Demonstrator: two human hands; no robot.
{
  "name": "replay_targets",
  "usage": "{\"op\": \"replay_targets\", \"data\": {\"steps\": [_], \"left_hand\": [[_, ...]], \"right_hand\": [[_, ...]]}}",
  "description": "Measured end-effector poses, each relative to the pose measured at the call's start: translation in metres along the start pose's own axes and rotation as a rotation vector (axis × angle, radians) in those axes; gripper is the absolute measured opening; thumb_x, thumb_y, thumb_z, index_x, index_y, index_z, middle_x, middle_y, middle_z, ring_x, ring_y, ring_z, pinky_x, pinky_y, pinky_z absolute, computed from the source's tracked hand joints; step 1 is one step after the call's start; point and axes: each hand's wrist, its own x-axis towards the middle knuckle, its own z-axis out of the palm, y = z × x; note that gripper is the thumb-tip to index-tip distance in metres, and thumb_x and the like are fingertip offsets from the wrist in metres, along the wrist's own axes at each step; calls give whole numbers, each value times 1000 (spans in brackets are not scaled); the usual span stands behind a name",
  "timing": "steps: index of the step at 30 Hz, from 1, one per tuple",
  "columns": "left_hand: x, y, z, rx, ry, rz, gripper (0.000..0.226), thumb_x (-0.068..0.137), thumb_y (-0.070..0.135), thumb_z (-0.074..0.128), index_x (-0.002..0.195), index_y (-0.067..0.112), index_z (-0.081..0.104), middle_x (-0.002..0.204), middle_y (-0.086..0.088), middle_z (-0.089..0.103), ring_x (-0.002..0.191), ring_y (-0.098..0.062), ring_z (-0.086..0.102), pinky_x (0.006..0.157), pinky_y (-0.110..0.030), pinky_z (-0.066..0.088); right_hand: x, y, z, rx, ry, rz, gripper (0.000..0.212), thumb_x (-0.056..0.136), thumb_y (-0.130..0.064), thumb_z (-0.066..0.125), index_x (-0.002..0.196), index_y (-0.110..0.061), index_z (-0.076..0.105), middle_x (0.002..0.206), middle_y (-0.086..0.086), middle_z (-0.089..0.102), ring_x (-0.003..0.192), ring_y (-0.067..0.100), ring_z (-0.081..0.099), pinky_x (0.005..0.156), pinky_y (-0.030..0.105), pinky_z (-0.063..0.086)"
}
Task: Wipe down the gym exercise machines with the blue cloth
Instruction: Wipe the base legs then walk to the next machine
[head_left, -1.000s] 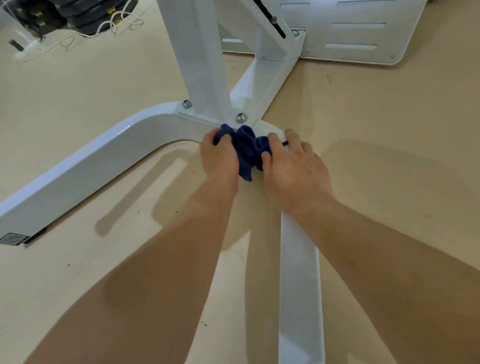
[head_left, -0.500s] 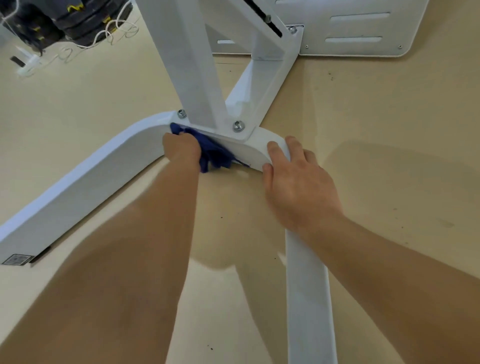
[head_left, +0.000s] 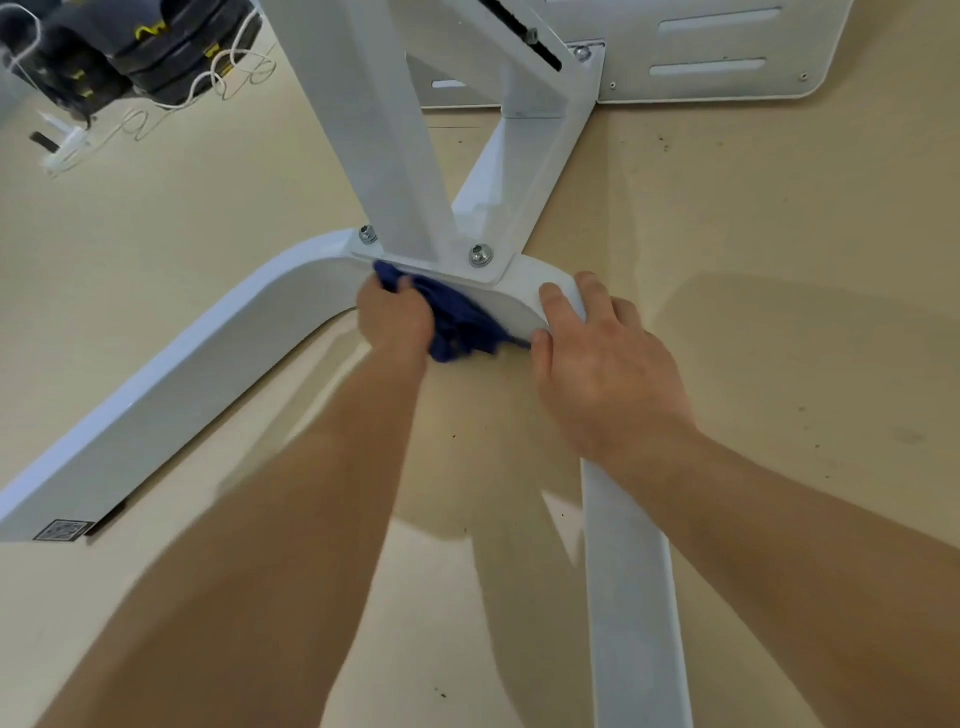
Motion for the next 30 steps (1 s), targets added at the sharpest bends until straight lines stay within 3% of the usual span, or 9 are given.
{"op": "replay_targets", "data": {"steps": [4, 8, 12, 16, 20, 25, 26, 28, 30], "left_hand": [[41, 1, -16, 3, 16, -76, 26, 98, 22, 50, 117, 9, 62, 107, -8, 68, 101, -29, 65, 92, -37, 51], [-12, -5, 4, -17, -54, -27, 22, 98, 21, 52, 112, 8, 62, 106, -9, 68, 101, -30, 64, 93, -41, 51], [-90, -5, 22, -59, -288, 48, 14, 95, 21, 50, 94, 12, 61, 81, -2, 66, 76, -23, 64, 73, -40, 54], [-109, 1, 20, -69, -377, 48, 16, 93, 18, 53, 80, 11, 60, 64, 1, 60, 59, -21, 58, 59, -39, 49], [-72, 7, 7, -37, -220, 59, 16, 93, 17, 53, 82, 10, 61, 72, -6, 65, 66, -24, 63, 61, -34, 49], [9, 23, -22, 6, 43, -38, 23, 100, 23, 49, 107, 4, 59, 86, -15, 63, 53, -25, 55, 30, -20, 34], [17, 23, -24, 33, 34, -50, 24, 101, 23, 47, 112, 4, 58, 92, -15, 64, 60, -25, 59, 37, -22, 41], [13, 19, -22, 74, 14, 7, 27, 100, 20, 45, 120, 8, 56, 110, -11, 66, 91, -28, 65, 69, -31, 53], [-19, 14, -17, 51, -59, 126, 36, 96, 16, 45, 131, 14, 52, 121, -5, 65, 110, -25, 61, 96, -39, 49]], "right_hand": [[0, 0, -1, 18, -11, 8, 50, 103, -38, 24, 150, -23, 25, 160, 10, 20, 130, 30, 38, 93, 44, 45], [0, -1, -1, 2, -10, 3, 50, 103, -37, 25, 151, -22, 26, 159, 11, 21, 130, 32, 39, 93, 44, 45], [1, -1, -1, 6, -11, 16, 49, 103, -38, 23, 150, -22, 27, 160, 10, 21, 130, 30, 39, 93, 43, 46], [1, -2, -3, 14, -15, 11, 48, 104, -38, 22, 149, -22, 28, 159, 9, 21, 131, 30, 38, 91, 43, 45], [1, -1, -3, 20, -24, 9, 49, 103, -36, 24, 150, -21, 27, 160, 10, 19, 133, 31, 36, 91, 44, 45], [0, -2, -4, 26, -39, 8, 49, 103, -34, 24, 152, -23, 24, 161, 8, 16, 134, 30, 34, 93, 44, 44], [0, -1, -4, 28, -37, 9, 49, 104, -34, 24, 152, -23, 23, 161, 8, 15, 134, 30, 33, 93, 44, 44], [0, -1, -5, 30, -40, 13, 49, 104, -34, 24, 152, -23, 22, 162, 8, 15, 134, 29, 33, 93, 43, 43], [0, -1, -6, 27, -41, 12, 50, 103, -34, 24, 152, -23, 22, 162, 9, 15, 134, 30, 33, 93, 43, 44]]}}
